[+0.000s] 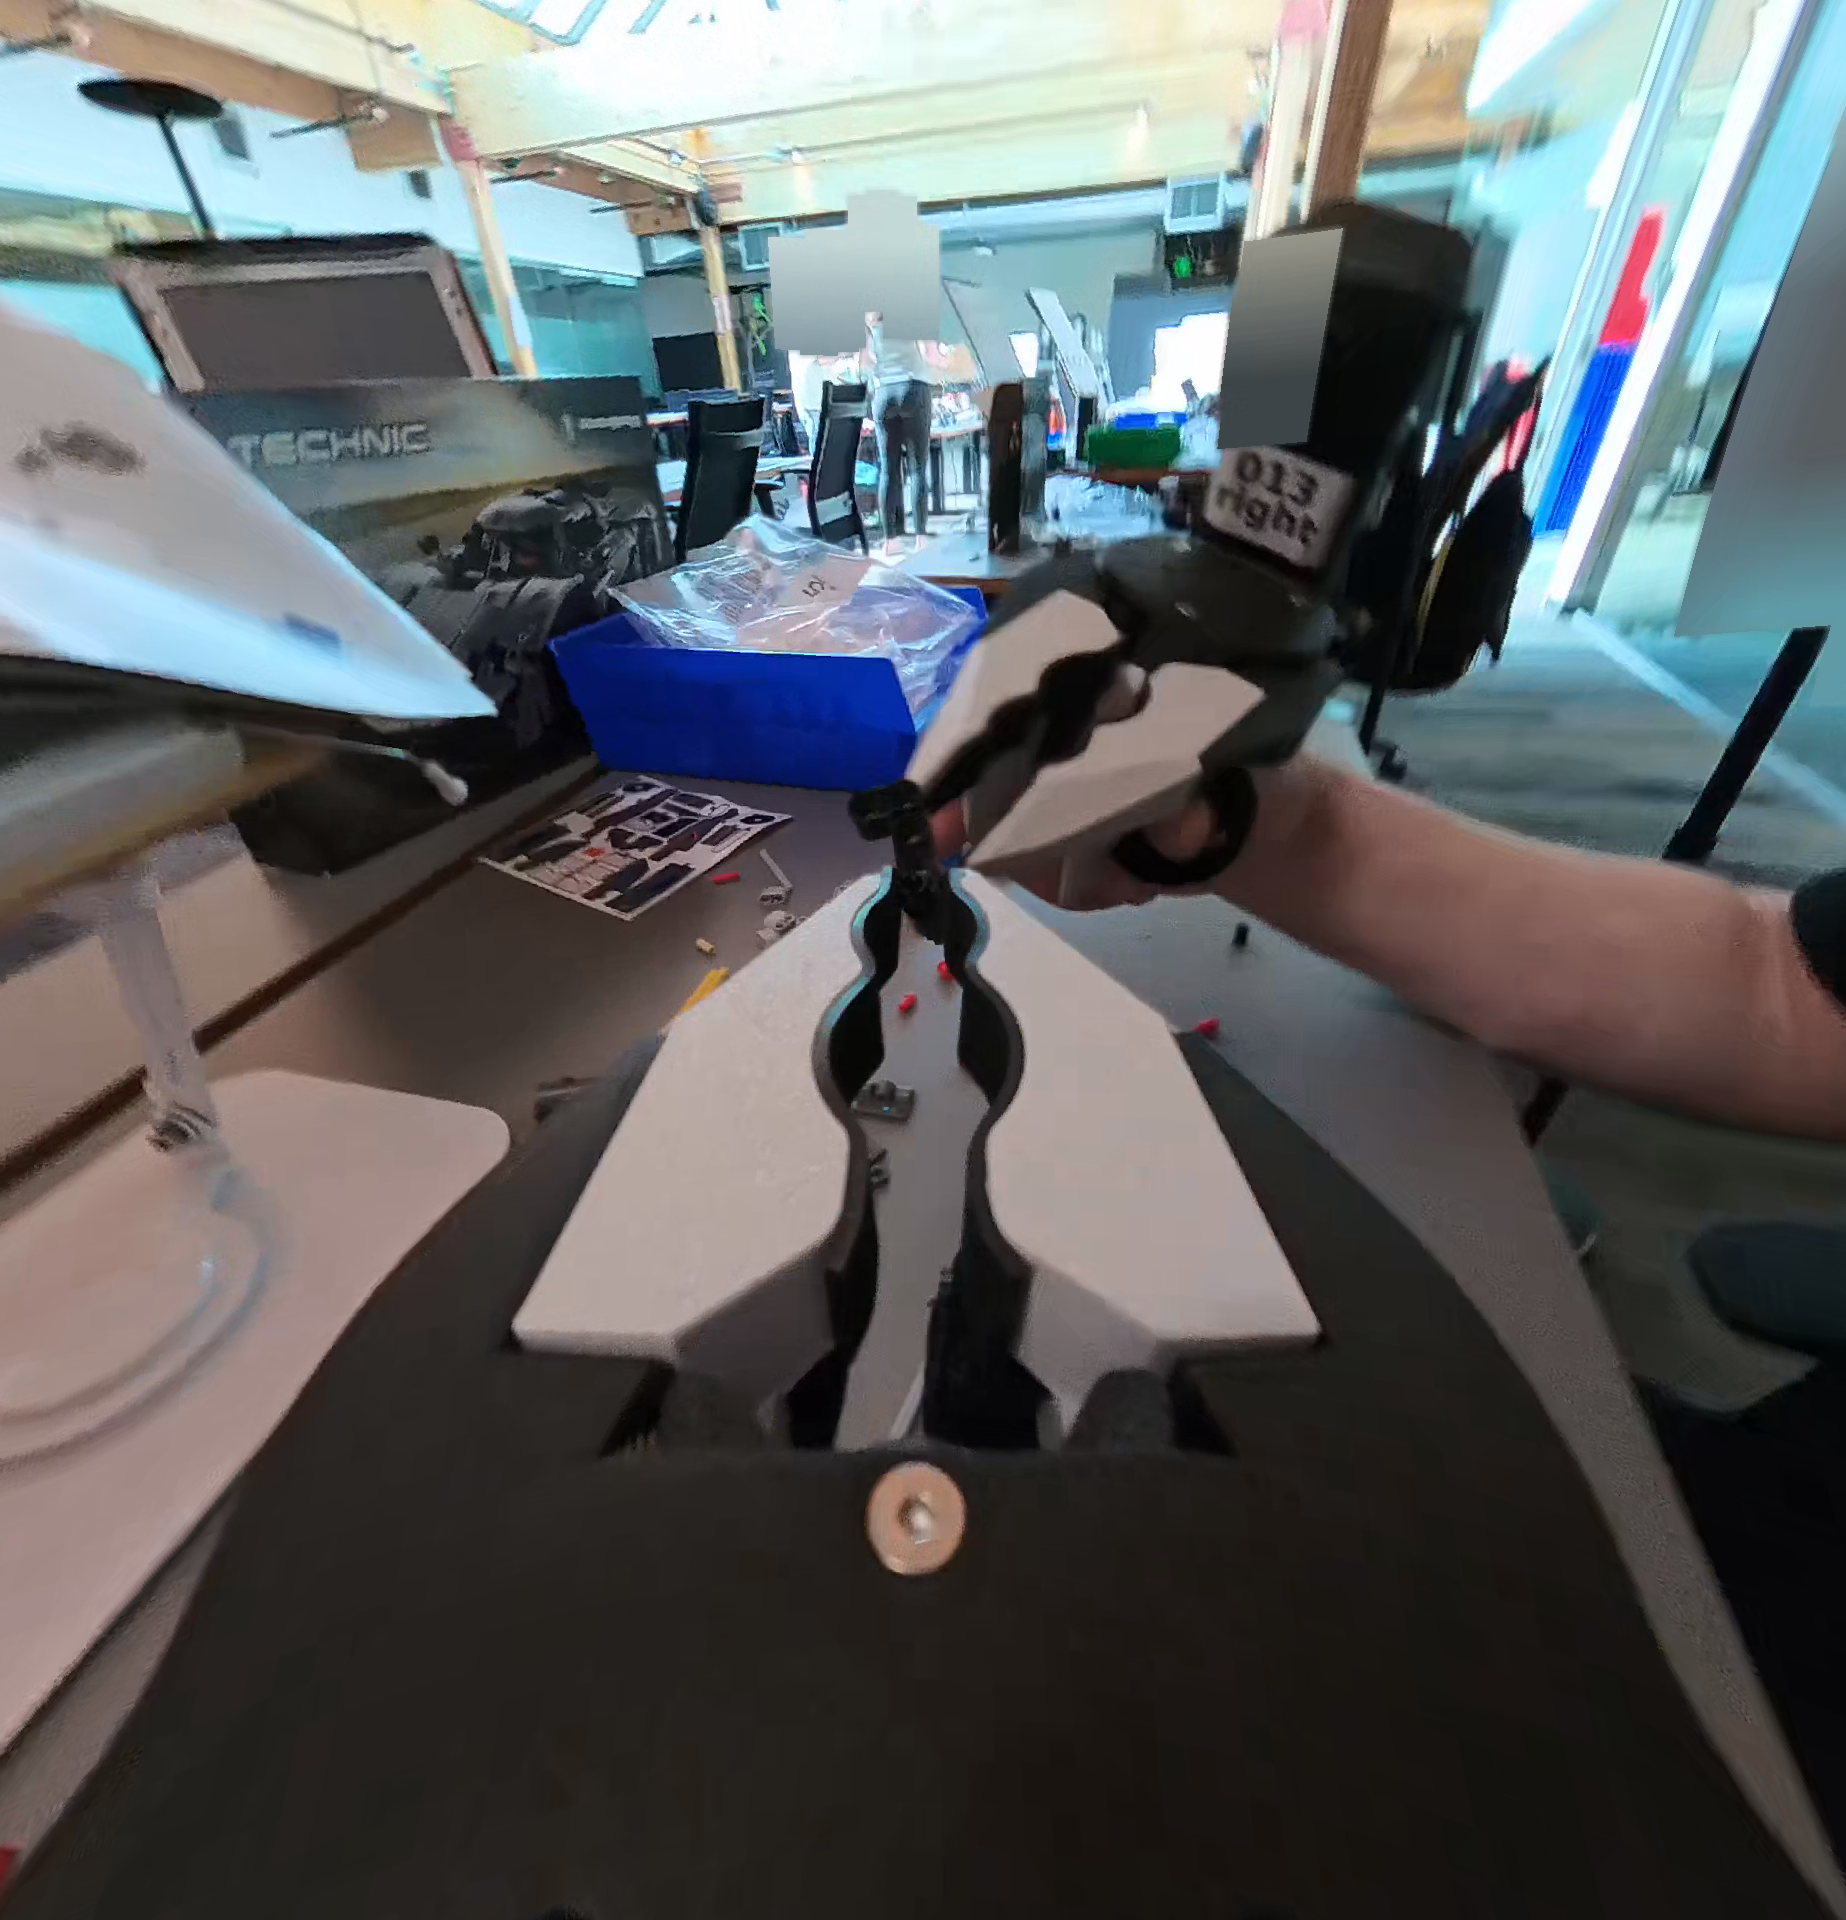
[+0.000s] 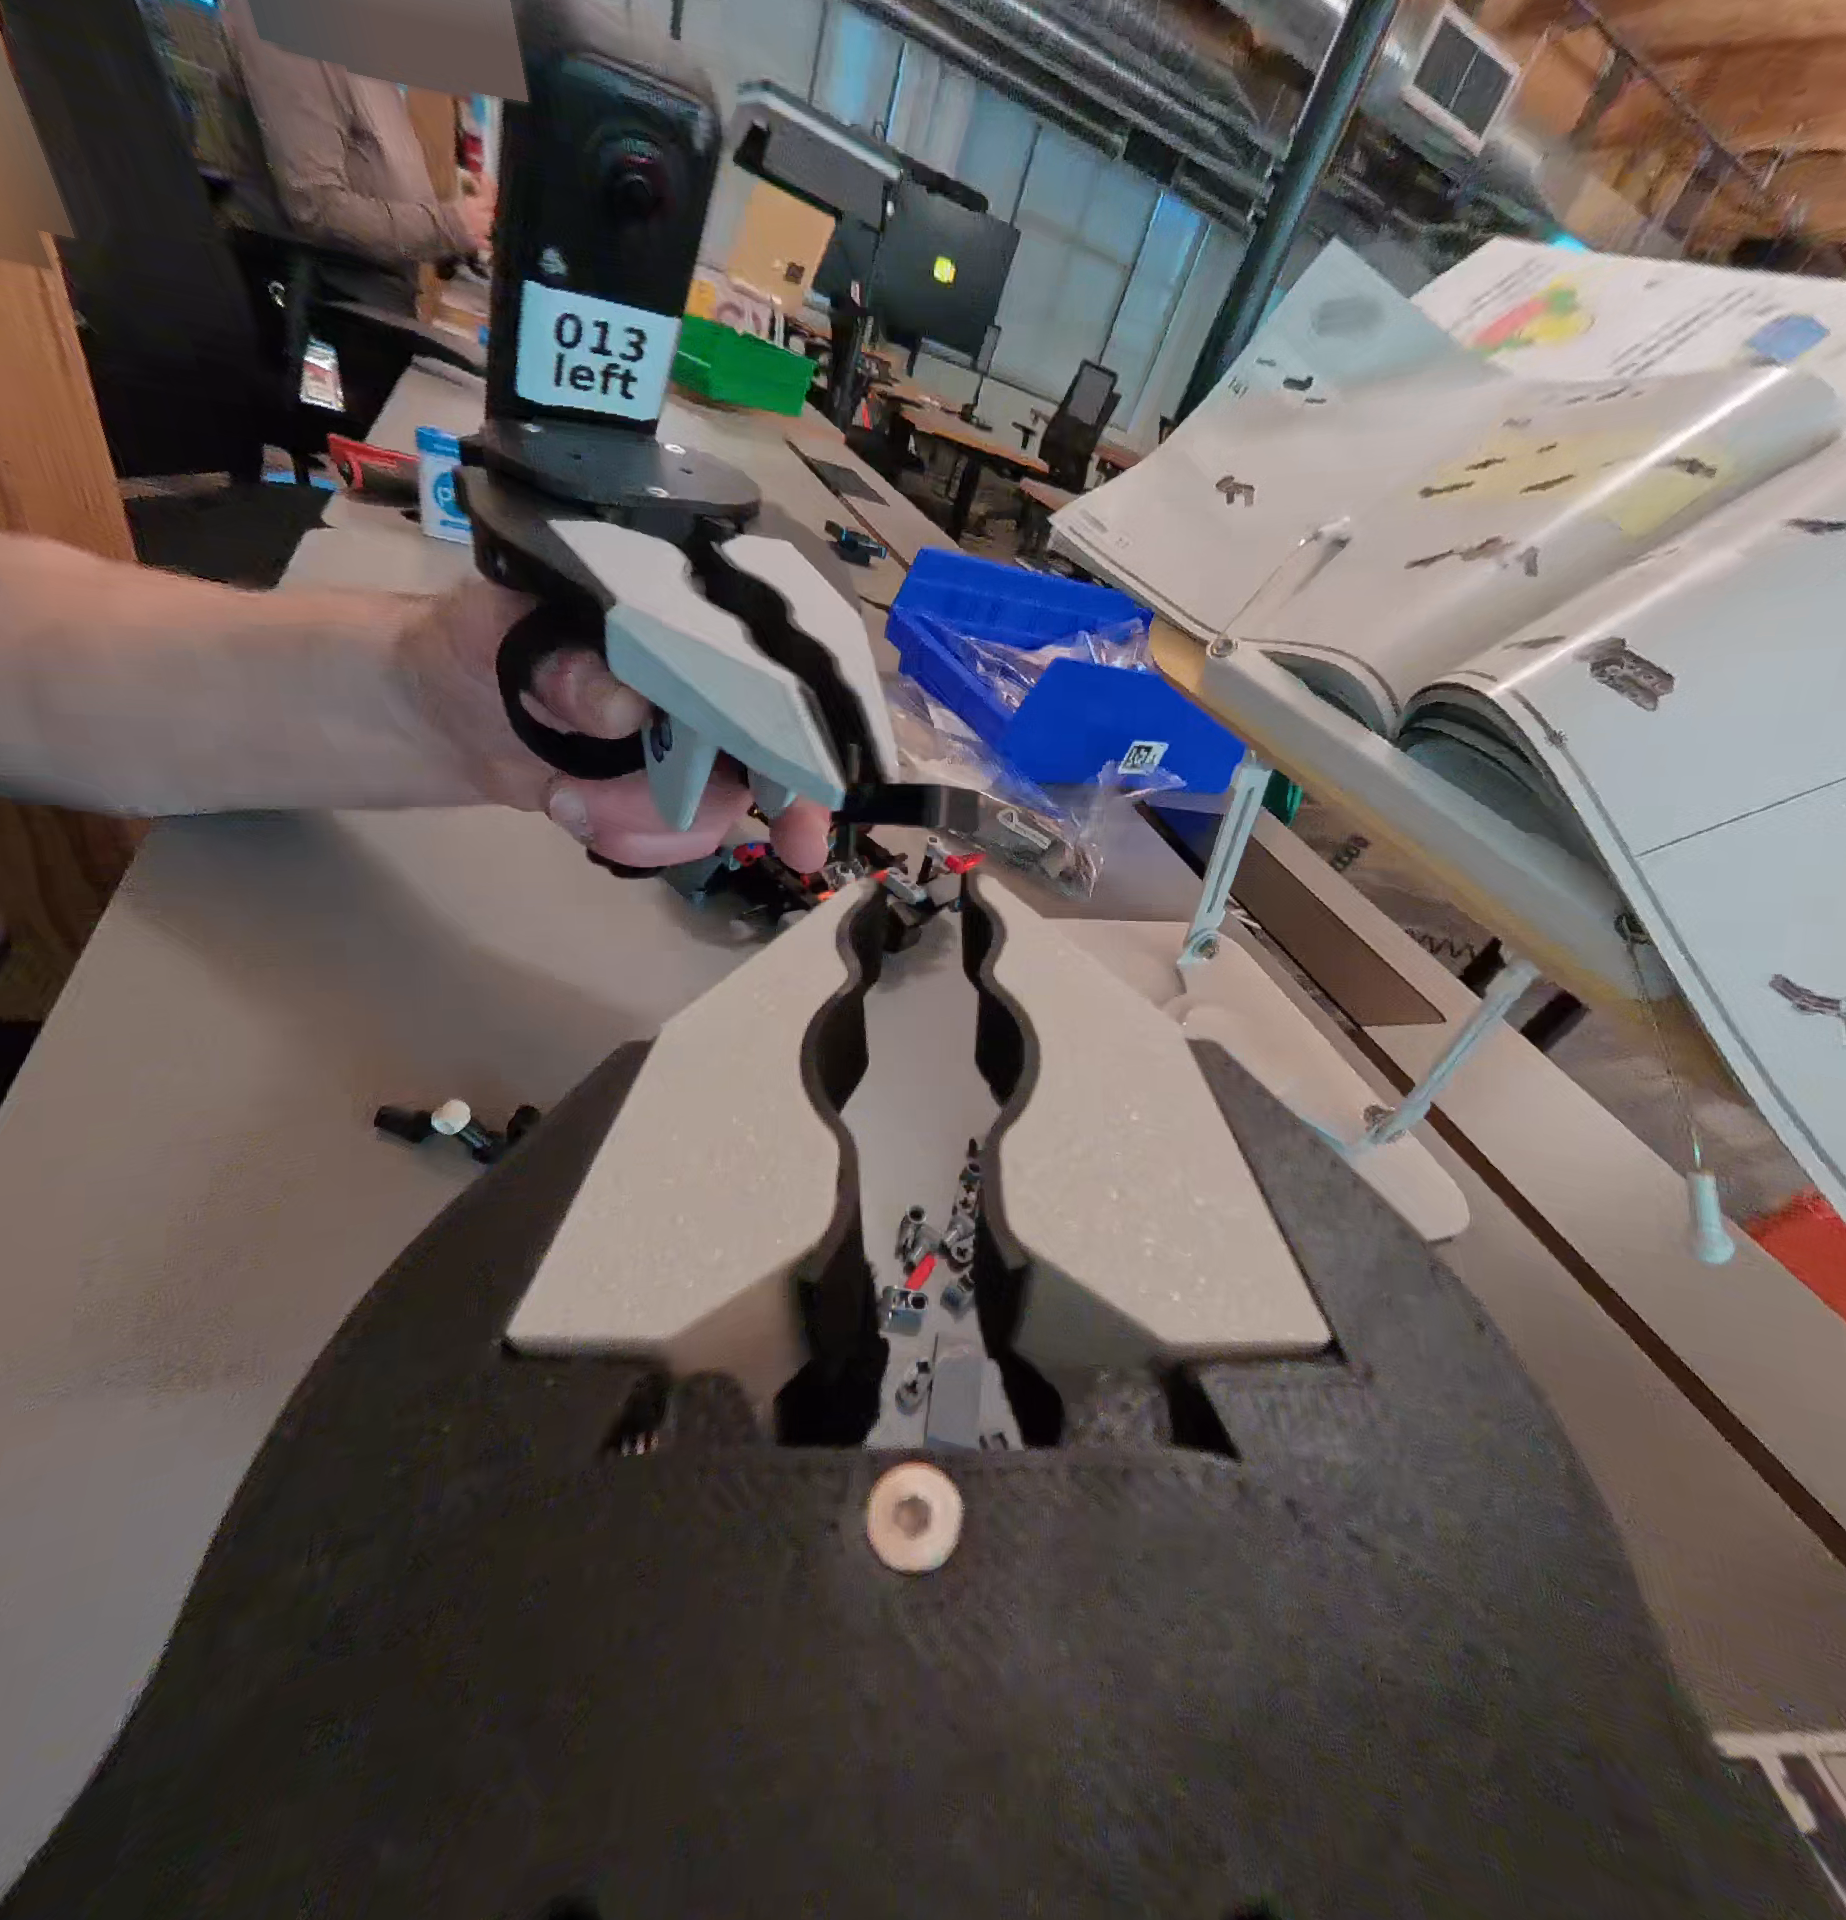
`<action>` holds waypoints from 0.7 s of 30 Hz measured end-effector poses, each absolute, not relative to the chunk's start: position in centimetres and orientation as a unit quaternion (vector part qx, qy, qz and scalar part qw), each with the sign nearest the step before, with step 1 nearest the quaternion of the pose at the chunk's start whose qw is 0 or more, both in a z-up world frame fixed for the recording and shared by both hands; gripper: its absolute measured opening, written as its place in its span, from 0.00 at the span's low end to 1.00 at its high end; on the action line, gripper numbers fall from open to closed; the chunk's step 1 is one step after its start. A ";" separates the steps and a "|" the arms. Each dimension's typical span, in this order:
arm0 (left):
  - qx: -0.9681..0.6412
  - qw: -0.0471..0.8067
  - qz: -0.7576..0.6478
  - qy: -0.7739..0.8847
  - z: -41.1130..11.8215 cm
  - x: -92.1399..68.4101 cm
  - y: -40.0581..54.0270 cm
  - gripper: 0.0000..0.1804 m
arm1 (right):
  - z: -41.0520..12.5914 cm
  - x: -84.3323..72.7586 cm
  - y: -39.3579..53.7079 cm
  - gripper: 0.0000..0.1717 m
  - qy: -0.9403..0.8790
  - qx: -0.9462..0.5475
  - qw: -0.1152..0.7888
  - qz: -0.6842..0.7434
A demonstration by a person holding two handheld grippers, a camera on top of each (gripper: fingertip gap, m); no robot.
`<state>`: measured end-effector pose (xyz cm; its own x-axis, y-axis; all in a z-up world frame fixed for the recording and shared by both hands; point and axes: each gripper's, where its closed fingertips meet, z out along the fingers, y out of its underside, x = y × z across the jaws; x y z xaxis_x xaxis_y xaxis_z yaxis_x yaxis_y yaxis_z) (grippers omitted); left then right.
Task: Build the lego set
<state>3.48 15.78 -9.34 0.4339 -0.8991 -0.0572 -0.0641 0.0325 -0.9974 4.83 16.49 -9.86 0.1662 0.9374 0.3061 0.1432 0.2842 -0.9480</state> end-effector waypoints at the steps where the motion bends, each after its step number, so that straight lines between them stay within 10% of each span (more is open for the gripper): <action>1: -0.590 0.604 -0.335 0.418 -9.2 3.7 15.4 0.03 | -9.8 4.9 16.4 0.09 -0.551 -0.488 0.581 0.346; 21: -0.532 0.602 -0.232 0.548 -10.7 5.0 12.3 0.03 | -10.2 4.9 13.1 0.08 -0.589 -0.445 0.518 0.432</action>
<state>5.04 12.33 -10.71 0.2907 -0.8630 -0.4131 -0.3030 0.3265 -0.8953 4.94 13.10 -10.22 -0.0675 0.9717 0.2263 0.0768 0.2312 -0.9699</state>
